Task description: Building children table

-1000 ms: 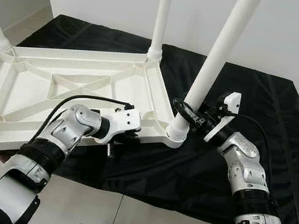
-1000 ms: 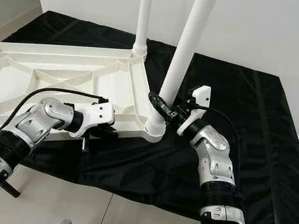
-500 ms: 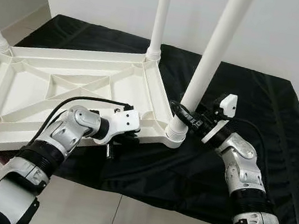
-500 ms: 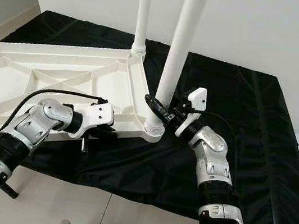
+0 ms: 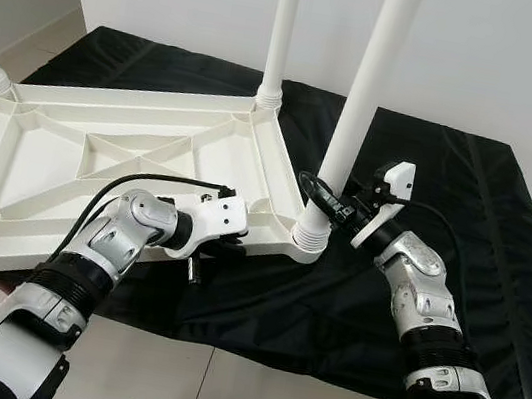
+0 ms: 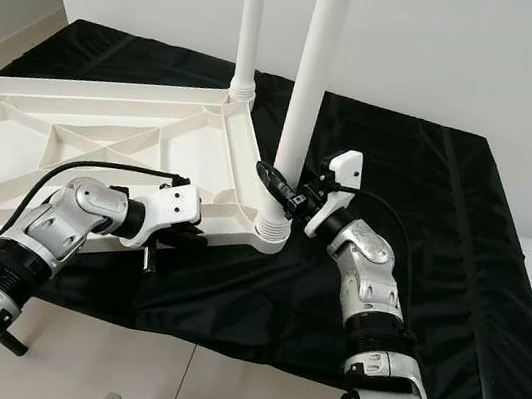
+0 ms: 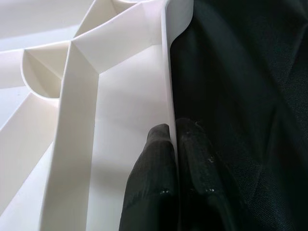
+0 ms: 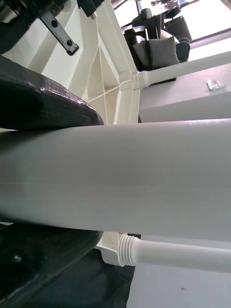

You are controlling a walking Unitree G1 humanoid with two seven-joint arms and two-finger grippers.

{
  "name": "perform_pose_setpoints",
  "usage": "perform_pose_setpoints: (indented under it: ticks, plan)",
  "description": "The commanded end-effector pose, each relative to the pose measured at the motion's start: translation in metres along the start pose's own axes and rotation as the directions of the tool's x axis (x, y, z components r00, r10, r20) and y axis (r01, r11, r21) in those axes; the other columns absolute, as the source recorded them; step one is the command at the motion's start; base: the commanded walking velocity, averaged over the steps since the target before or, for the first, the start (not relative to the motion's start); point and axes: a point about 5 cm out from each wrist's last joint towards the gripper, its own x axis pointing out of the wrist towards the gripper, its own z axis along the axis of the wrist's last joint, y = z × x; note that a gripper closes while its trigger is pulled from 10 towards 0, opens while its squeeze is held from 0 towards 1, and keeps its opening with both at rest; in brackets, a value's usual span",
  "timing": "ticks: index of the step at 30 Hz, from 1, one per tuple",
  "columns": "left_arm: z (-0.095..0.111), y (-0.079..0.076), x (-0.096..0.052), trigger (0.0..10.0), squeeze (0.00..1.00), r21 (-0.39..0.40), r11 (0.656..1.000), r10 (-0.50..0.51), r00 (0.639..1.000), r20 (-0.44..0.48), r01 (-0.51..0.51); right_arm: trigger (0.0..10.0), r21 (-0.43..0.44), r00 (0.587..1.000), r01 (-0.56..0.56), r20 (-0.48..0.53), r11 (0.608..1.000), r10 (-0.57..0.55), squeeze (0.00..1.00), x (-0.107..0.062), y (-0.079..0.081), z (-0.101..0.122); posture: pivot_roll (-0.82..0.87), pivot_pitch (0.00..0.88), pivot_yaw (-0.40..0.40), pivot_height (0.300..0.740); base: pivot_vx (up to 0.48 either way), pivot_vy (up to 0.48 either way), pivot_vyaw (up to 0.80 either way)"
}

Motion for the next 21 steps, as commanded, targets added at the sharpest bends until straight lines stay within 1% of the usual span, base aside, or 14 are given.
perform_pose_setpoints:
  ticks: [1, 4, 11, 14, 15, 17, 18, 21]
  plan:
    - [-0.001, 0.007, -0.002, 10.0, 0.00, 0.013, 0.987, 0.163, 0.987, -0.012, -0.163, 10.0, 0.036, 0.990, 0.096, -0.112, 0.995, -0.092, 0.00, -0.014, -0.008, -0.024, 0.03, 0.017, -0.031, 0.740, 0.000, 0.000, 0.00]
    - [0.000, 0.007, -0.002, 10.0, 0.00, 0.014, 0.987, 0.163, 0.987, -0.010, -0.162, 10.0, 0.029, 0.989, 0.112, -0.104, 0.993, -0.108, 0.00, -0.013, -0.009, -0.024, 0.03, 0.019, -0.031, 0.740, 0.000, 0.000, 0.00]
    - [0.000, 0.007, -0.002, 10.0, 0.00, 0.008, 0.986, 0.165, 0.986, -0.009, -0.165, 10.0, 0.024, 0.987, 0.124, -0.105, 0.992, -0.121, 0.00, -0.016, -0.010, -0.027, 0.03, 0.022, -0.032, 0.740, 0.000, 0.000, 0.00]
    - [0.000, 0.007, -0.003, 10.0, 0.00, 0.009, 0.986, 0.164, 0.986, -0.010, -0.164, 10.0, 0.026, 0.985, 0.142, -0.106, 0.990, -0.138, 0.00, -0.020, -0.008, -0.030, 0.02, 0.024, -0.031, 0.740, 0.000, 0.000, 0.00]
    - [0.000, 0.006, -0.002, 10.0, 0.00, 0.009, 0.987, 0.163, 0.987, -0.009, -0.162, 10.0, 0.039, 0.984, 0.155, -0.094, 0.987, -0.151, 0.00, -0.022, -0.006, -0.032, 0.02, 0.024, -0.031, 0.740, 0.000, 0.000, 0.00]
    - [0.000, 0.006, -0.002, 10.0, 0.00, 0.008, 0.987, 0.161, 0.987, -0.008, -0.161, 10.0, 0.029, 0.982, 0.173, -0.083, 0.984, -0.170, 0.00, -0.024, -0.002, -0.034, 0.02, 0.027, -0.029, 0.740, 0.000, 0.000, 0.00]
    - [0.000, 0.006, -0.002, 10.0, 0.00, 0.008, 0.987, 0.161, 0.987, -0.007, -0.161, 10.0, 0.037, 0.980, 0.186, -0.074, 0.982, -0.183, 0.00, -0.025, 0.000, -0.035, 0.02, 0.027, -0.028, 0.740, 0.000, 0.000, 0.00]
    - [0.000, 0.006, -0.002, 10.0, 0.00, 0.008, 0.987, 0.159, 0.987, -0.006, -0.159, 10.0, 0.034, 0.978, 0.200, -0.069, 0.979, -0.198, 0.00, -0.026, 0.001, -0.036, 0.01, 0.028, -0.027, 0.740, 0.000, 0.000, 0.00]
